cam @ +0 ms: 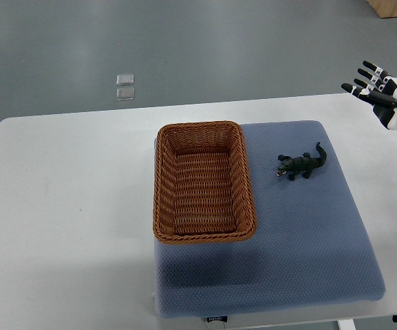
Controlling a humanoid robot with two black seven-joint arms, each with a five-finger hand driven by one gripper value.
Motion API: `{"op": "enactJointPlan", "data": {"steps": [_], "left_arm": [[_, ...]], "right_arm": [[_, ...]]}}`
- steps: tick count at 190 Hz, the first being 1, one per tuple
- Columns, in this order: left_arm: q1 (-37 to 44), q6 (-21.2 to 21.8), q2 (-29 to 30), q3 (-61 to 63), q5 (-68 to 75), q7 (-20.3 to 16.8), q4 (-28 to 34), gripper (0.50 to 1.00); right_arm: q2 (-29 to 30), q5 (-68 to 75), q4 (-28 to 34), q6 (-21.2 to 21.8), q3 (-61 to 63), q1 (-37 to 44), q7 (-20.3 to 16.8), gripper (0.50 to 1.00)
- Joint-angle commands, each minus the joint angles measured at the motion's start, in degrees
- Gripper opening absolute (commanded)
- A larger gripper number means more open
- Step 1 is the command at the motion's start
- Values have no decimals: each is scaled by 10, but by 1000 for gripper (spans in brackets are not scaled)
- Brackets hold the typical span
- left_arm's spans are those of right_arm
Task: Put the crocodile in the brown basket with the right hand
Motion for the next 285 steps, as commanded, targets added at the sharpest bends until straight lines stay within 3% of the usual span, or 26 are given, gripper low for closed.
{"op": "enactJointPlan", "data": {"steps": [1, 131, 168, 239, 285], "left_arm": [[0, 0, 0, 0, 0, 0, 0, 1000], [0, 0, 0, 0, 0, 0, 0, 1000], [0, 0, 0, 0, 0, 0, 0, 1000], [0, 0, 0, 0, 0, 0, 0, 1000], [0, 0, 0, 0, 0, 0, 0, 1000]], "right_arm": [[-2, 0, 0, 0, 0, 1, 0, 930], [-10, -10, 8, 2, -16, -2, 0, 930], [-20, -15, 9, 20, -38, 2, 1, 928], [-67, -84, 27, 25, -138, 9, 62, 928], [-102, -236, 76, 27, -218, 26, 111, 928]]}}
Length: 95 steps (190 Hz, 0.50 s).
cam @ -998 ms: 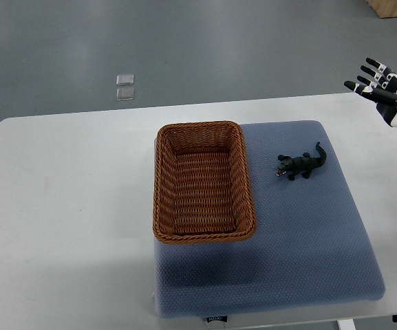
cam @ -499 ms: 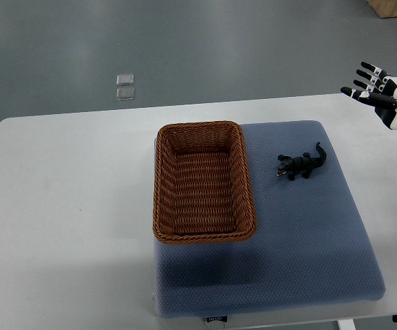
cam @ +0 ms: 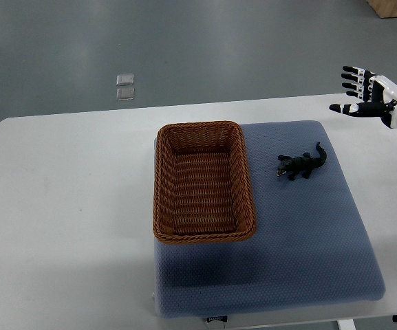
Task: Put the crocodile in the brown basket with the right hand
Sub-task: 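Lower the right hand down over the dark green toy crocodile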
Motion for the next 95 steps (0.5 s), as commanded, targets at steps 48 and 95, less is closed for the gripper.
{"op": "enactJointPlan", "data": {"steps": [48, 95], "left_arm": [[0, 0, 0, 0, 0, 0, 0, 1000], [0, 0, 0, 0, 0, 0, 0, 1000]], "right_arm": [[-51, -223, 61, -11, -135, 36, 60, 928], [-57, -304, 73, -70, -230, 62, 76, 926]]}}
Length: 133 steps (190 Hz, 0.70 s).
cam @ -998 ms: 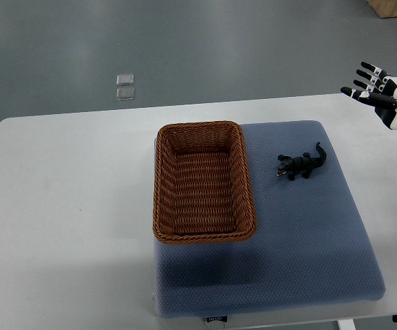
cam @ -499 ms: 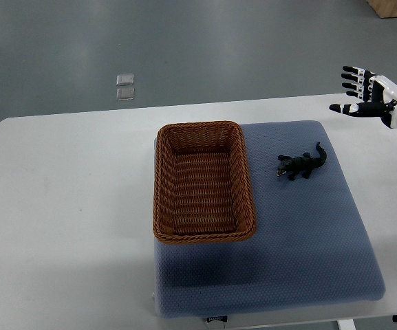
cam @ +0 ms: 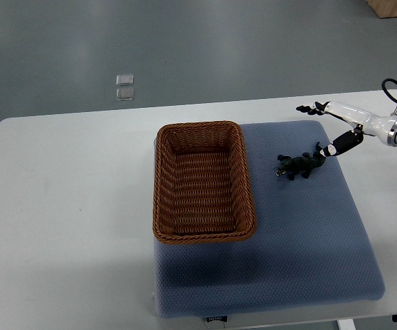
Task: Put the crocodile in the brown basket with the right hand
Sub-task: 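Lower the right hand down over the dark green toy crocodile, then close the right hand's fingers around the crocodile's body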
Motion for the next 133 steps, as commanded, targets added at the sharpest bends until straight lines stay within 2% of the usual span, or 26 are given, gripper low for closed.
{"op": "enactJointPlan", "data": {"steps": [1, 46, 133], "left_arm": [[0, 0, 0, 0, 0, 0, 0, 1000], [0, 0, 0, 0, 0, 0, 0, 1000], [0, 0, 0, 0, 0, 0, 0, 1000]], "right_arm": [[-4, -28, 3, -27, -43, 11, 3, 926], [-5, -37, 2, -56, -120, 37, 9, 926], [18, -83, -28, -173, -230, 65, 9, 905]]}}
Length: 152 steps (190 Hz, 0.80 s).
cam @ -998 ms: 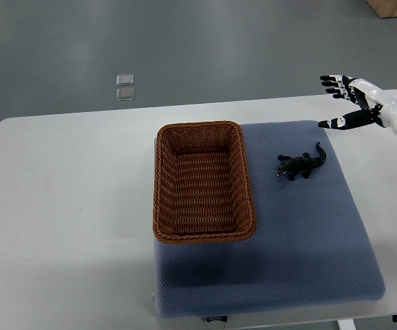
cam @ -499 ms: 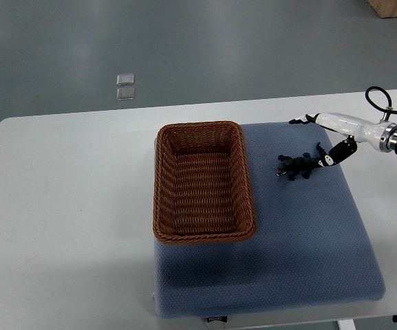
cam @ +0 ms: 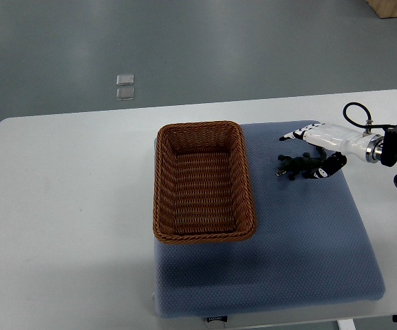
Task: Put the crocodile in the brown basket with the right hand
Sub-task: 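Close the right hand's fingers around the crocodile's body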
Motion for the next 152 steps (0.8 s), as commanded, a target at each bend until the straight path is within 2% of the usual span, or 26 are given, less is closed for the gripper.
{"op": "enactJointPlan", "data": {"steps": [1, 51, 152], "left_arm": [[0, 0, 0, 0, 0, 0, 0, 1000], [0, 0, 0, 0, 0, 0, 0, 1000], [0, 0, 0, 0, 0, 0, 0, 1000]], "right_arm": [[5, -10, -10, -24, -24, 8, 0, 903], [6, -17, -18, -38, -41, 19, 1, 864], [4, -26, -29, -38, -68, 26, 22, 856]]}}
